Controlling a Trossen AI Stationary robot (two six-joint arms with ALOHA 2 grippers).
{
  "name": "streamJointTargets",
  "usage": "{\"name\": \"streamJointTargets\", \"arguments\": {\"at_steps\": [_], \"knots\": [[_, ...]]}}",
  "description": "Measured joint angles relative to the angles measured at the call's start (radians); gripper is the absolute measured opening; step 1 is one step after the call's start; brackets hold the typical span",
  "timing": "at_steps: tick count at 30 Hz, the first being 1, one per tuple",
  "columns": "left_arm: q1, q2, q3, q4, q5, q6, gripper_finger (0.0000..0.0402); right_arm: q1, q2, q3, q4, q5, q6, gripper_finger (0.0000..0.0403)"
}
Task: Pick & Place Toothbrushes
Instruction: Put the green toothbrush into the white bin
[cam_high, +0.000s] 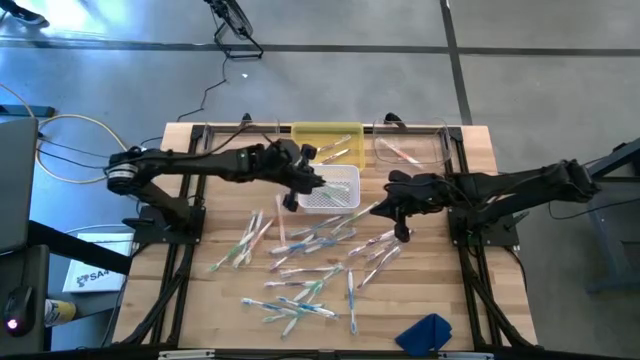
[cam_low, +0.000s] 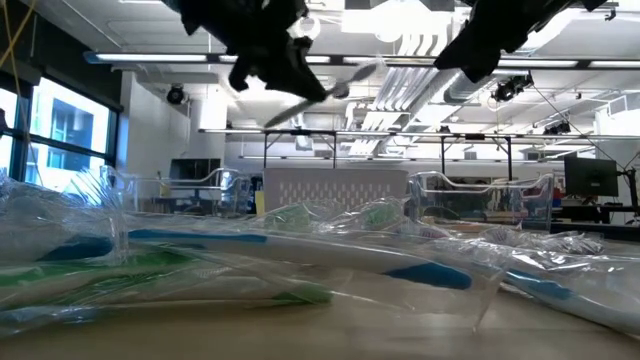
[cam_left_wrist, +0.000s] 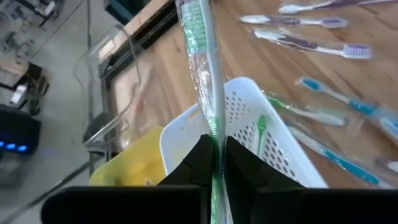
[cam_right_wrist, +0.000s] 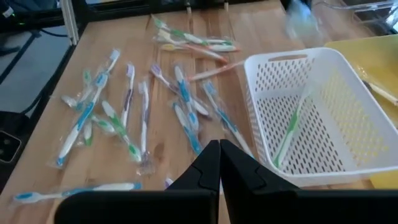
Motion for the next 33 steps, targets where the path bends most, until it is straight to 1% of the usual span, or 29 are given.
{"name": "streamJointTargets", "arguments": {"at_steps": [2,4,8,16,21,25,29,33], "knots": [[0.014,0.038,0.000,0.025,0.012,0.012,0.0015,0.000,-0.008,0.000,0.006,0.000,0.000,0.0002],[0.027,0.070,-0.001,0.050,0.013,-0.011,0.0015,0.000,-0.014,0.000,-0.001,0.001,-0.001,0.0002],[0.045,0.123,0.000,0.123,0.020,-0.127,0.0015,0.000,-0.020,0.000,-0.008,0.004,-0.002,0.0002],[0.044,0.213,0.000,0.260,0.018,-0.294,0.0015,0.000,-0.019,0.000,-0.024,0.007,-0.003,0.0002],[0.044,0.269,0.000,0.255,-0.014,-0.390,0.0015,0.000,-0.019,0.000,-0.036,0.007,-0.004,0.0002],[0.044,0.287,0.000,0.259,-0.024,-0.409,0.0016,0.000,-0.019,0.000,-0.062,0.007,-0.004,0.0002],[0.044,0.287,0.000,0.278,-0.043,-0.432,0.0040,0.000,-0.019,0.000,-0.063,0.007,-0.003,0.0002],[0.044,0.287,0.000,0.284,-0.049,-0.433,0.0086,0.000,-0.019,0.000,-0.063,0.007,-0.004,0.0002]]}}
